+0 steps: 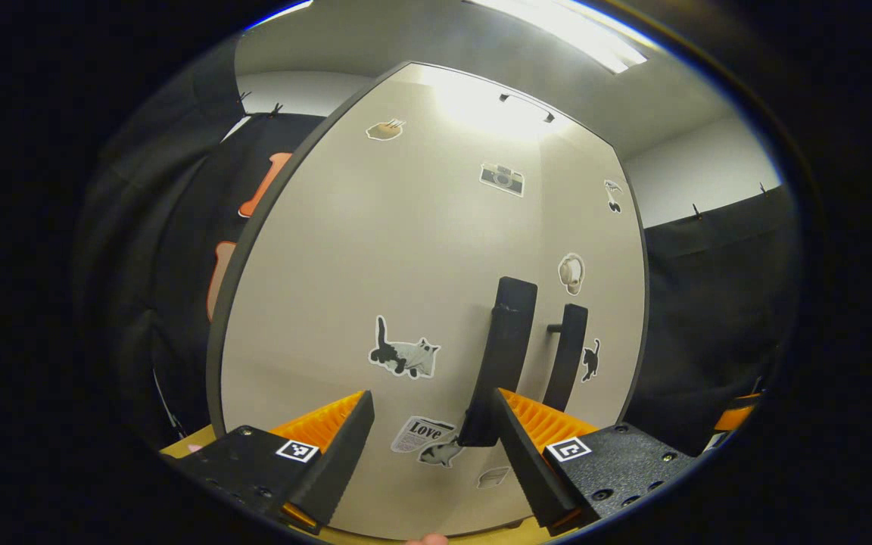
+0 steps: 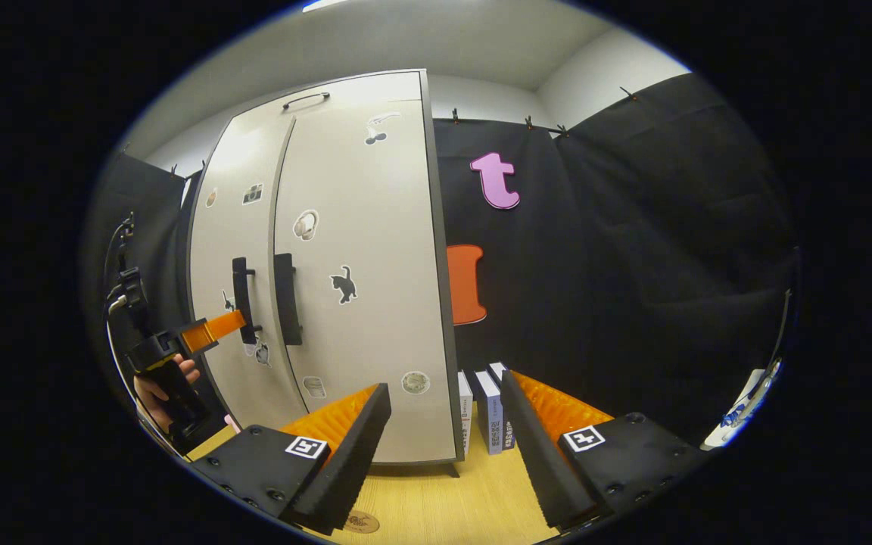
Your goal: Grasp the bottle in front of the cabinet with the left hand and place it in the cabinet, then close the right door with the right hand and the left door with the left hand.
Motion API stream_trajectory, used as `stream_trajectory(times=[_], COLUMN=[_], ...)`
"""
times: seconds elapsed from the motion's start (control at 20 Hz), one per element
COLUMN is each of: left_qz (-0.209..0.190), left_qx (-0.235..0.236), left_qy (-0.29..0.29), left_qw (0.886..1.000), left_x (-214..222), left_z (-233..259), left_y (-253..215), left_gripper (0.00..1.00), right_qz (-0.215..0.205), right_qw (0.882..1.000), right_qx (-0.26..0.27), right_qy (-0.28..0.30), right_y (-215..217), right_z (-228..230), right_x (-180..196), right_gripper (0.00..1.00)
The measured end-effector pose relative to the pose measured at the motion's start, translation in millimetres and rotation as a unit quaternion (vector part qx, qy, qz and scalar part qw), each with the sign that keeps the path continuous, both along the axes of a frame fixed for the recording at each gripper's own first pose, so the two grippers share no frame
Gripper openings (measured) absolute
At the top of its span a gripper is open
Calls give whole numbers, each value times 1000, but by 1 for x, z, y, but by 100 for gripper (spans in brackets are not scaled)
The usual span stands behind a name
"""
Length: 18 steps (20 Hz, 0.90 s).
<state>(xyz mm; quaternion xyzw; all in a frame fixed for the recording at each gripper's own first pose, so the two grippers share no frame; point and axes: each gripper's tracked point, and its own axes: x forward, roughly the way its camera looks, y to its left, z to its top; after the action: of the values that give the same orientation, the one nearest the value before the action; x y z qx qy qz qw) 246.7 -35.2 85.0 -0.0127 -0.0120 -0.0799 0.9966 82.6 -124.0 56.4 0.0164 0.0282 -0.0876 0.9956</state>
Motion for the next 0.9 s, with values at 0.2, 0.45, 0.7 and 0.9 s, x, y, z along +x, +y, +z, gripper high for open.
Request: stream_trajectory(times=[0.2,0.45,0.7,0.9], left_qz=[9,6,21,36], left_qx=[5,17,28,19], left_qy=[-7,-26,-32,-27], left_qw=[1000,999,999,999], left_x=[-10,-48,-87,-116], left_z=[7,26,32,23], left_y=[4,7,21,37], left_gripper=[94,94,94,94], right_qz=[5,13,37,55], right_qw=[1000,1000,999,998], right_qx=[4,-4,-1,3], right_qy=[-5,-3,4,10], right_y=[2,10,29,45], right_z=[3,-2,-13,-23], right_x=[-2,-4,1,3], right_gripper=[97,97,97,97])
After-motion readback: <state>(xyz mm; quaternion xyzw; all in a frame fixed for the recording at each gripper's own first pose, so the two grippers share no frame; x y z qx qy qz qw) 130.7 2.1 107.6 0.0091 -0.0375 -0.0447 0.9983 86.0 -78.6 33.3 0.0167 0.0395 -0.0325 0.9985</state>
